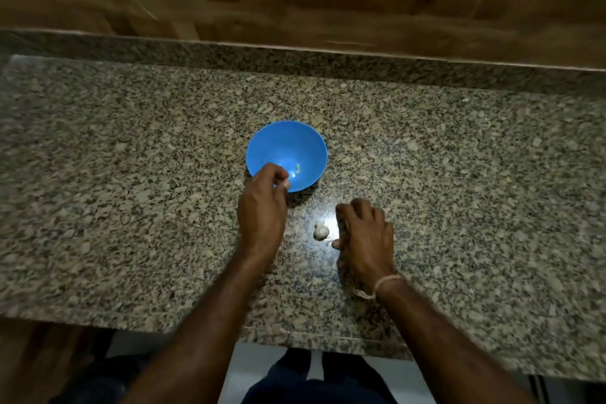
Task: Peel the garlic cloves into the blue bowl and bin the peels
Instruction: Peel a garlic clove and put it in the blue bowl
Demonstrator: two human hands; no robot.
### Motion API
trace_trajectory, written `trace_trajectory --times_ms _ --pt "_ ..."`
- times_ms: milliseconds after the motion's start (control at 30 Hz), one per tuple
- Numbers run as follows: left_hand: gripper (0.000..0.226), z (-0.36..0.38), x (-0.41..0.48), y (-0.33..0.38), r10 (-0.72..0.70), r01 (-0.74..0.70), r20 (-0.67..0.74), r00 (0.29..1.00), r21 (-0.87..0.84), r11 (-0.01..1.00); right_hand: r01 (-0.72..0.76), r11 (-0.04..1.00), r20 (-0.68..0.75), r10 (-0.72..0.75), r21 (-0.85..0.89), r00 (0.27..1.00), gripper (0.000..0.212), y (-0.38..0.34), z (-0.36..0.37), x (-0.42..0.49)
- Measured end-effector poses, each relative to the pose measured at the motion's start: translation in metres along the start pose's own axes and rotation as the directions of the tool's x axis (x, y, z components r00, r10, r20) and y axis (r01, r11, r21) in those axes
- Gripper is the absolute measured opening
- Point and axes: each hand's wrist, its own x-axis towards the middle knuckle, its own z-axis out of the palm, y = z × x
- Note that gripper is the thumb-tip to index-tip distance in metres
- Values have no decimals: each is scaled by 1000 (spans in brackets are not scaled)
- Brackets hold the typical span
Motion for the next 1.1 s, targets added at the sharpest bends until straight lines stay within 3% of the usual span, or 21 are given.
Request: trace_trajectory --times_ms 200,300,367,500,633,700,767,833,967,1100 --pt "14 5 35 3 -21 8 67 998 181 984 29 999 -21 -29 19 999 58 6 4 1" --pt "9 2 8 4 65 -64 -7 998 142 988 43 999 -36 -42 24 998 60 10 7 2" --pt "7 12 -29 -1 81 -88 78 994 92 992 49 998 -36 -48 29 998 61 12 7 3" --pt "30 47 -78 -12 -48 21 271 961 102 995 84 995 -42 -82 52 996 63 16 6 5" --pt "23 62 -77 -9 -55 16 261 964 152 988 125 989 -55 -121 80 991 64 21 6 6" --pt "22 63 -77 -6 -136 139 235 963 4 990 140 962 -50 -131 236 990 58 28 11 6" --pt "22 60 -77 1 -317 396 286 904 -281 874 84 760 -15 -98 645 995 47 35 11 6" --pt "23 57 -80 7 -396 565 411 821 -488 665 -15 500 56 -66 866 996 35 37 3 1" --pt "30 48 -89 21 -381 624 494 781 -619 477 -29 279 75 -154 960 985 25 33 -16 -13" --pt "34 39 -93 38 -358 623 513 780 -687 373 -36 224 64 -120 974 991 25 34 -26 -20"
